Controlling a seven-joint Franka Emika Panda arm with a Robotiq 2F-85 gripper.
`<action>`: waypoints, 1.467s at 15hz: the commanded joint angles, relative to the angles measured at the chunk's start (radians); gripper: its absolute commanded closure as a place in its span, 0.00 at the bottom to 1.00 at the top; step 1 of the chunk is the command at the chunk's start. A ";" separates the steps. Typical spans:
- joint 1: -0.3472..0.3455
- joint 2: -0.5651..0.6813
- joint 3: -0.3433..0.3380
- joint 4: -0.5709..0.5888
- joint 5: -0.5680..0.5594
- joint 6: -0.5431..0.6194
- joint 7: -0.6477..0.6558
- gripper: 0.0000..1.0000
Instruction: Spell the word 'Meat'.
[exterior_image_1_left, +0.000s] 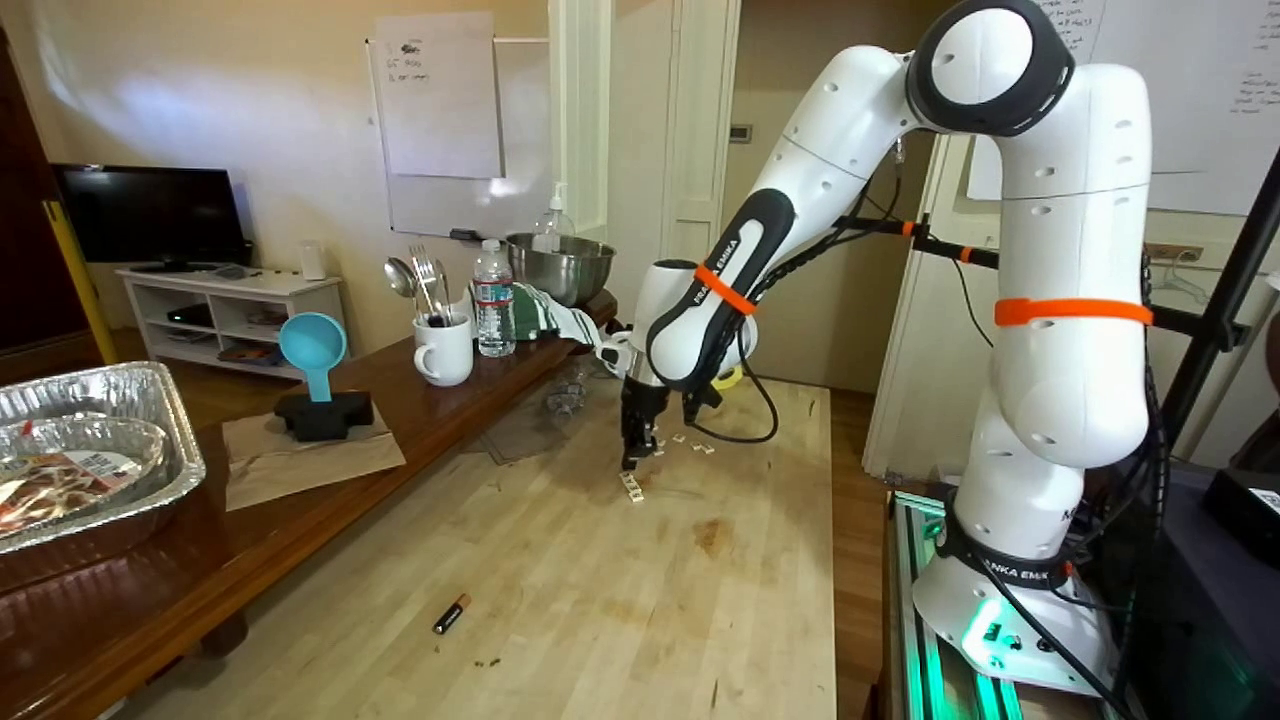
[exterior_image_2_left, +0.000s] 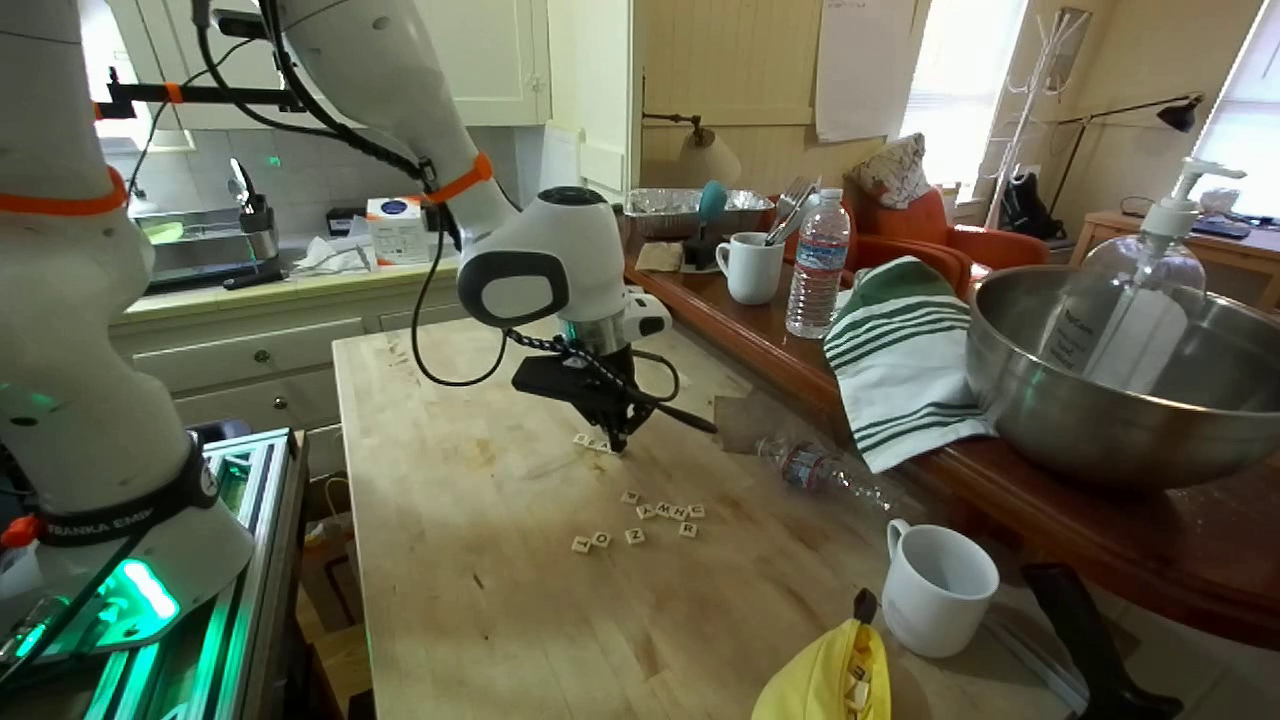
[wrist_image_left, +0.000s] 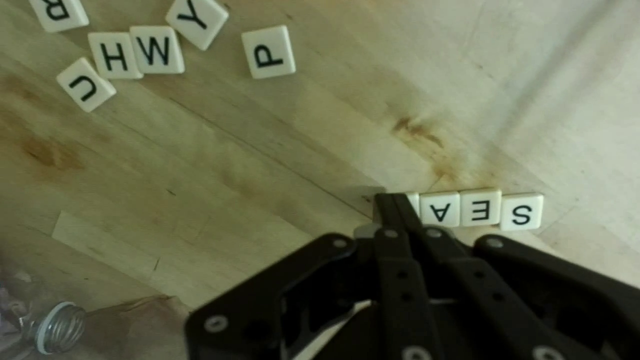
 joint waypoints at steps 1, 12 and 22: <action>-0.042 0.046 0.040 0.024 -0.010 0.033 0.001 1.00; -0.051 0.053 -0.009 0.030 -0.144 0.024 0.041 1.00; -0.071 0.046 -0.098 0.024 -0.266 0.014 0.091 1.00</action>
